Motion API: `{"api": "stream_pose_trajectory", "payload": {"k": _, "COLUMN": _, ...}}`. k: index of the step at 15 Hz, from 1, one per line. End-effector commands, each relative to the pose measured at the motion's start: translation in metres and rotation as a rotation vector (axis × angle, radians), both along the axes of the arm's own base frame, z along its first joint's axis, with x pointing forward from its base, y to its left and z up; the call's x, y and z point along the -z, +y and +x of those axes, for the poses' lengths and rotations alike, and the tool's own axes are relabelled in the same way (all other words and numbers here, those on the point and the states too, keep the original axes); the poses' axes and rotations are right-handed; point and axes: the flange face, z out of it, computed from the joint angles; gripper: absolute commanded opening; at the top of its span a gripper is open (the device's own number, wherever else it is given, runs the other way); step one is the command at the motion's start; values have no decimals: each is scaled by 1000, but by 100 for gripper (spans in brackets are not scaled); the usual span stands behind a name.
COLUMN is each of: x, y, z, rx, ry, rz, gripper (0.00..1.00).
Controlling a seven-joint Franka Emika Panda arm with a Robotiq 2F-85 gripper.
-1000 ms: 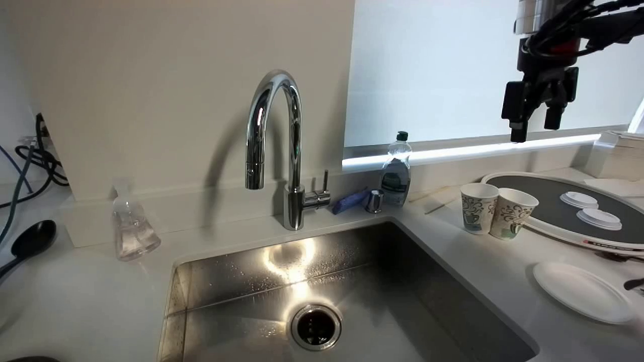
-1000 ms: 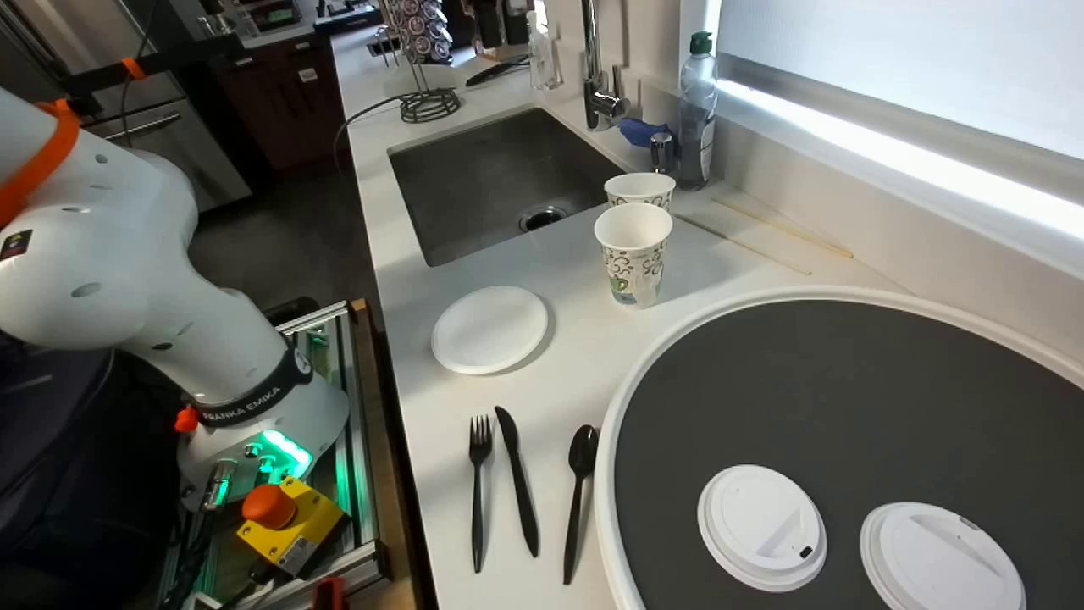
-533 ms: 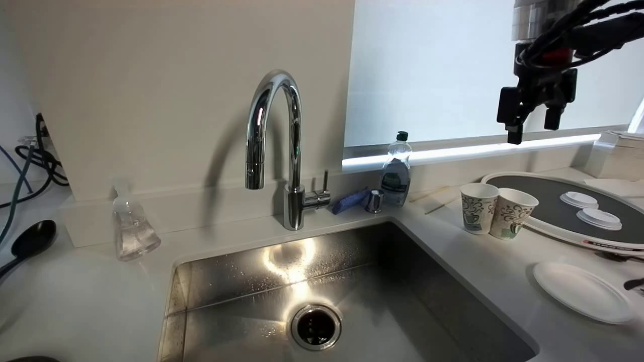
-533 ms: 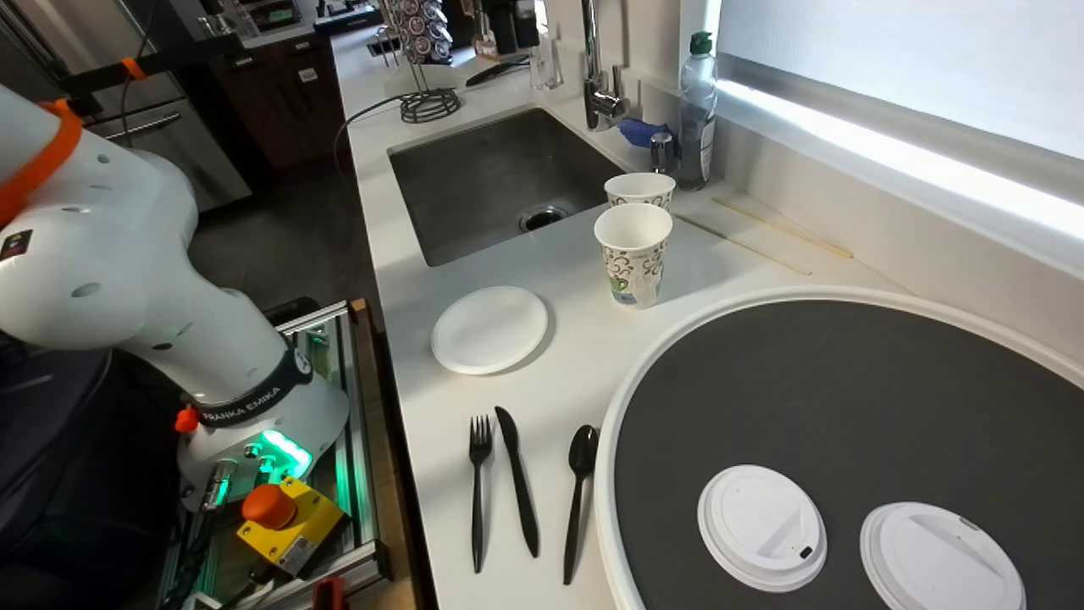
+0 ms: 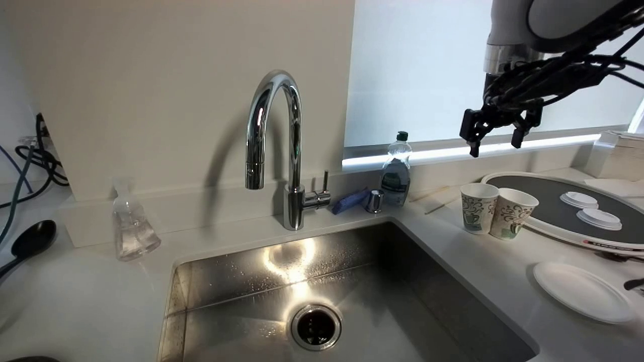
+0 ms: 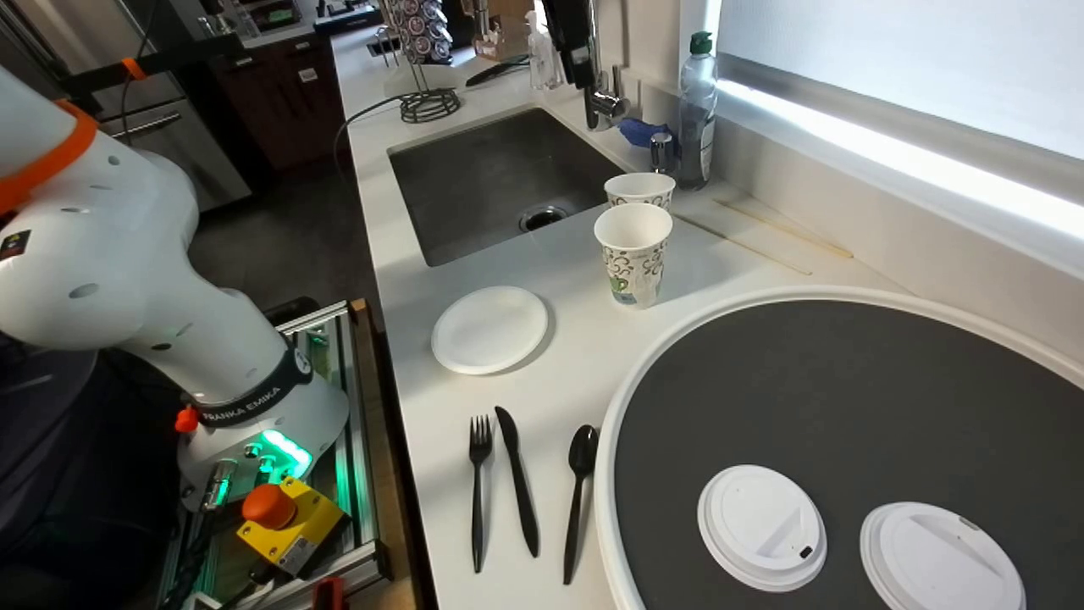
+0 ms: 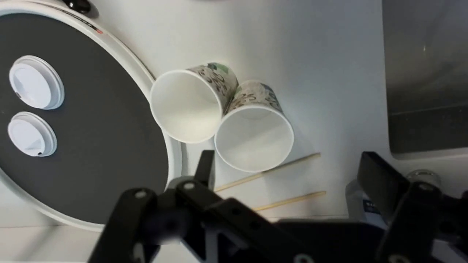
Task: Put the coffee cups on the windowsill.
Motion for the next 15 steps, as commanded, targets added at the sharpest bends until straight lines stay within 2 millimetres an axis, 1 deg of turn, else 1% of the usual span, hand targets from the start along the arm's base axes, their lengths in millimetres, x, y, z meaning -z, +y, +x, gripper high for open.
{"api": "stream_pose_trajectory", "payload": {"k": 1, "x": 17, "y": -5, "z": 2, "rx": 43, "ry": -84, "rz": -7, "gripper": 100}}
{"api": "stream_pose_trajectory", "payload": {"k": 3, "x": 19, "y": -10, "z": 4, "rx": 91, "ry": -103, "rz": 5, "gripper": 100}}
{"api": "stream_pose_trajectory", "payload": {"k": 4, "x": 14, "y": -6, "z": 5, "rx": 49, "ry": -74, "rz": 10, "gripper": 100}}
{"api": "stream_pose_trajectory", "payload": {"k": 7, "x": 16, "y": -10, "z": 5, "rx": 74, "ry": -79, "rz": 13, "gripper": 100}}
{"api": "stream_pose_trajectory", "payload": {"k": 12, "x": 16, "y": -10, "z": 5, "rx": 83, "ry": -82, "rz": 14, "gripper": 100}}
{"api": "stream_pose_trajectory", "payload": {"k": 15, "x": 26, "y": -19, "z": 5, "rx": 120, "ry": -101, "rz": -51, "gripper": 100}}
